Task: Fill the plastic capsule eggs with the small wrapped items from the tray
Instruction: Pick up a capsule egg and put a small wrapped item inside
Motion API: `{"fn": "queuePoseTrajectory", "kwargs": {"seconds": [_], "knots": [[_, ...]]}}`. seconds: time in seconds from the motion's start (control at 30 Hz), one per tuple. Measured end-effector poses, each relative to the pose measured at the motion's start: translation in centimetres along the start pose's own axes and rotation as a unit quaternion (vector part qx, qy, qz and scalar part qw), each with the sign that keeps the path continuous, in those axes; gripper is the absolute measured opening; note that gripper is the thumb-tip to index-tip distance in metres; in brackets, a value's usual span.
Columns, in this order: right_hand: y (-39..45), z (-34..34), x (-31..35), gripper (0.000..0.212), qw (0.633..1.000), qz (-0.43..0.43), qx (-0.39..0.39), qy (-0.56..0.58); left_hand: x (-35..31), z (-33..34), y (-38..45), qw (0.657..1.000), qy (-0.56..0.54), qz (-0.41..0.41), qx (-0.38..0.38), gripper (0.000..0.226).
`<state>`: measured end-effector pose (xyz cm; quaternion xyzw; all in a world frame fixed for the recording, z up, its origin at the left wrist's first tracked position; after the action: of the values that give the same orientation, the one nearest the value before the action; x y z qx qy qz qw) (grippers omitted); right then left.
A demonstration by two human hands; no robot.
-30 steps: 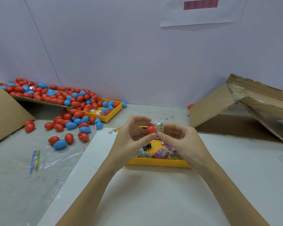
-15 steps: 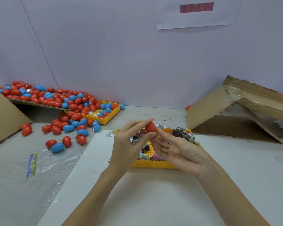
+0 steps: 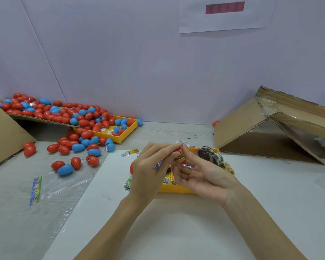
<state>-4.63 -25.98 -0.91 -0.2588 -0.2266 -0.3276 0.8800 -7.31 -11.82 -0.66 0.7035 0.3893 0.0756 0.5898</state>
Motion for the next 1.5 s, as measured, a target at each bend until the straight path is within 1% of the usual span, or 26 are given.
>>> {"fn": "queuePoseTrajectory", "kwargs": {"seconds": [0.1, 0.27, 0.4, 0.5, 0.57, 0.63, 0.7, 0.77, 0.8, 0.87, 0.9, 0.93, 1.0, 1.03, 1.07, 1.13, 1.23, 1.3, 1.37, 1.43, 1.5], "knots": [[0.0, 0.0, 0.0, 0.028, 1.0, -0.002, -0.002, 0.005, 0.1, -0.1, 0.1, 1.0, -0.006, -0.017, 0.003, 0.024], [0.2, -0.2, 0.0, 0.027, 1.0, -0.02, -0.015, -0.018, 0.5, -0.1, 0.2, 0.99, -0.091, -0.098, 0.049, 0.032], [0.3, -0.4, 0.2, 0.028, 0.995, -0.038, -0.004, -0.091, 1.0, -0.4, 0.3, 0.982, -0.118, -0.142, 0.049, 0.03], [0.3, -0.6, 0.5, 0.029, 0.985, -0.057, 0.004, -0.164, 1.2, -0.3, 0.1, 0.981, -0.112, -0.147, 0.063, 0.029], [0.4, -1.0, 0.7, 0.034, 0.975, -0.07, -0.01, -0.209, 1.4, -0.2, -0.1, 0.977, -0.117, -0.165, 0.07, 0.03], [0.6, -1.5, 1.2, 0.038, 0.97, -0.076, -0.027, -0.23, 1.6, -0.1, -0.2, 0.968, -0.115, -0.21, 0.074, 0.033], [0.8, -1.9, 2.8, 0.04, 0.98, -0.077, -0.016, -0.183, 1.8, -0.3, -0.2, 0.962, -0.109, -0.241, 0.07, 0.037], [0.5, -2.2, 6.0, 0.04, 0.989, -0.121, 0.016, -0.083, 2.1, -0.8, 0.0, 0.96, -0.105, -0.256, 0.044, 0.037], [0.2, -2.3, 8.0, 0.041, 0.986, -0.164, 0.032, -0.026, 2.3, -1.0, 0.1, 0.96, -0.1, -0.259, 0.031, 0.035], [-0.5, -2.7, 12.0, 0.041, 0.963, -0.254, 0.055, 0.077, 2.6, -1.3, 0.3, 0.96, -0.085, -0.265, 0.018, 0.031], [-0.8, -3.1, 13.5, 0.042, 0.949, -0.29, 0.056, 0.108, 2.7, -1.4, 0.3, 0.96, -0.077, -0.268, 0.016, 0.03], [-0.8, -3.4, 14.5, 0.046, 0.941, -0.314, 0.048, 0.116, 2.7, -1.4, 0.3, 0.96, -0.07, -0.271, 0.013, 0.029], [-0.4, -4.4, 14.9, 0.061, 0.943, -0.322, 0.004, 0.08, 2.8, -1.5, 0.3, 0.959, -0.063, -0.275, 0.011, 0.028], [-0.1, -5.0, 14.5, 0.065, 0.949, -0.31, -0.016, 0.052, 2.8, -1.6, 0.3, 0.958, -0.061, -0.279, 0.011, 0.028], [0.2, -5.4, 13.7, 0.063, 0.955, -0.294, -0.029, 0.023, 2.9, -1.6, 0.3, 0.957, -0.057, -0.283, 0.012, 0.028], [0.5, -6.0, 11.6, 0.052, 0.963, -0.264, -0.035, -0.031, 3.2, -1.6, 0.4, 0.955, -0.045, -0.294, 0.016, 0.028], [0.5, -6.2, 8.8, 0.039, 0.955, -0.264, -0.06, -0.12, 3.9, -1.7, 0.2, 0.948, -0.032, -0.316, 0.021, 0.028], [0.6, -5.9, 7.2, 0.038, 0.935, -0.28, -0.095, -0.195, 4.6, -1.9, 0.0, 0.943, -0.012, -0.331, 0.027, 0.026], [0.6, -5.3, 6.2, 0.038, 0.903, -0.296, -0.123, -0.286, 5.3, -2.0, -0.2, 0.935, 0.011, -0.352, 0.028, 0.023], [0.4, -4.7, 5.4, 0.036, 0.859, -0.314, -0.126, -0.384, 6.3, -2.2, -0.5, 0.925, 0.031, -0.379, 0.019, 0.022], [0.3, -4.2, 4.7, 0.035, 0.821, -0.325, -0.113, -0.456, 7.9, -2.9, -0.8, 0.912, 0.054, -0.406, -0.002, 0.023]]}}
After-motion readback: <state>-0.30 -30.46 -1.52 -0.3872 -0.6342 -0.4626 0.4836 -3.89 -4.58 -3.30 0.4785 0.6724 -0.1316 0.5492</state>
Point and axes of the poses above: each hand's wrist, its own y-axis towards the middle knuckle, its own z-axis out of the palm, x = y × z, the point moved 3 cm from there along y, towards the middle knuckle, and after that the axes turned 2 degrees about -y, right-handed, at the moved point
